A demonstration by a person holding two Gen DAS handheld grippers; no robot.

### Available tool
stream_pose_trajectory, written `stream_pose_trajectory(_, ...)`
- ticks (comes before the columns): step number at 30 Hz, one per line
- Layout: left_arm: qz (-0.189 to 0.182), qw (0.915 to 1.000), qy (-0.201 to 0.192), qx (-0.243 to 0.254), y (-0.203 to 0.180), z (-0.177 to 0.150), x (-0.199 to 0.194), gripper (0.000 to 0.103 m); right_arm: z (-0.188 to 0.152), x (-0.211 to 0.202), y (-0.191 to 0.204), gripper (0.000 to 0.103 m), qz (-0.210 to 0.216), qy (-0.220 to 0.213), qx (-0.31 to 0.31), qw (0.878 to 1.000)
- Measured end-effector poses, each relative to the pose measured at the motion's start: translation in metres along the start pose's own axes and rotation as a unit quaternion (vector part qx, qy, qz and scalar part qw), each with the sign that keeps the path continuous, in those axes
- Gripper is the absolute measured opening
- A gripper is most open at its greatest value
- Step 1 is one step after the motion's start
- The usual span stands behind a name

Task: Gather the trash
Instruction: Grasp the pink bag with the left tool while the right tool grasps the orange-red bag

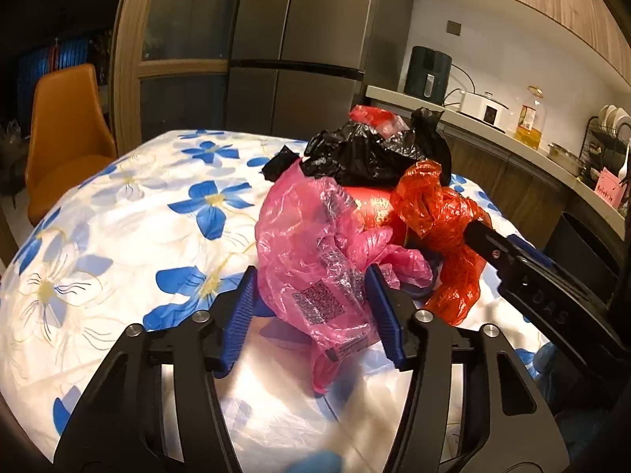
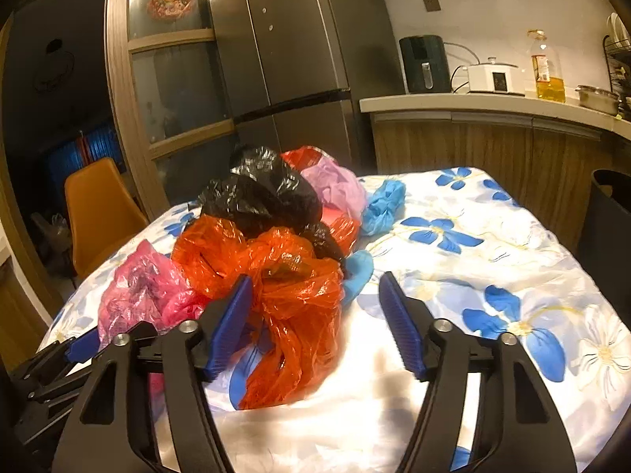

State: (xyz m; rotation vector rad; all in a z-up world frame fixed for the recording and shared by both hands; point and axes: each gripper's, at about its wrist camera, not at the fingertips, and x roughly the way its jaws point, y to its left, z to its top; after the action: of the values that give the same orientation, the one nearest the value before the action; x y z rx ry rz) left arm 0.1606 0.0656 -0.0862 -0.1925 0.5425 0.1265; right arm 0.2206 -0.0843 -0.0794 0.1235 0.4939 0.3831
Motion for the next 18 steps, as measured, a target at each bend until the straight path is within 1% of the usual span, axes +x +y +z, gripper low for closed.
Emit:
stream_pose_trajectory(1,-0.005,1.0000,0.003,0.002,0.000,-0.002,0.001,0.048,-0.001,0.002,0.001,0.060,0.004,0.003,0.001,1.000)
stream_pose_trajectory(2,-0.006,1.0000,0.006,0.004,0.000,-0.002,0.003,0.043,-0.002,0.003,0.001,0.054,0.007,0.006,0.000,1.000)
stream_pose_trajectory(3,-0.008,0.9999,0.009,0.003,0.000,-0.003,0.004,0.042,-0.003,0.005,0.003,0.047,0.011,0.009,-0.003,1.000)
stream_pose_trajectory(5,-0.017,0.9998,0.014,0.000,0.001,-0.005,0.006,0.034,-0.005,0.006,0.006,0.039,0.016,0.014,-0.009,1.000)
stream_pose_trajectory(6,-0.019,0.9997,0.015,-0.002,0.002,-0.006,0.007,0.033,-0.005,0.007,0.007,0.034,0.020,0.015,-0.011,1.000)
stream_pose_trajectory(7,-0.022,0.9997,0.014,-0.002,0.002,-0.006,0.006,0.029,-0.006,0.008,0.008,0.031,0.022,0.015,-0.013,1.000)
stream_pose_trajectory(8,-0.024,0.9996,0.014,-0.002,0.002,-0.007,0.005,0.024,-0.006,0.007,0.010,0.025,0.023,0.014,-0.015,1.000)
stream_pose_trajectory(9,-0.027,0.9996,0.013,0.001,0.001,-0.007,0.005,0.023,-0.006,0.006,0.010,0.020,0.025,0.014,-0.016,0.999)
stream_pose_trajectory(10,-0.028,0.9995,0.012,0.002,0.001,-0.007,0.004,0.020,-0.006,0.006,0.011,0.018,0.027,0.014,-0.016,0.999)
stream_pose_trajectory(11,-0.028,0.9996,0.010,0.004,0.000,-0.008,0.003,0.016,-0.006,0.005,0.011,0.013,0.029,0.014,-0.017,0.999)
stream_pose_trajectory(14,-0.025,0.9996,0.005,0.008,-0.001,-0.009,-0.001,0.011,-0.007,0.000,0.012,0.008,0.032,0.011,-0.019,0.999)
stream_pose_trajectory(18,-0.018,0.9996,-0.019,0.008,-0.001,-0.004,-0.018,0.009,-0.003,-0.015,0.013,0.007,0.038,-0.002,-0.020,0.999)
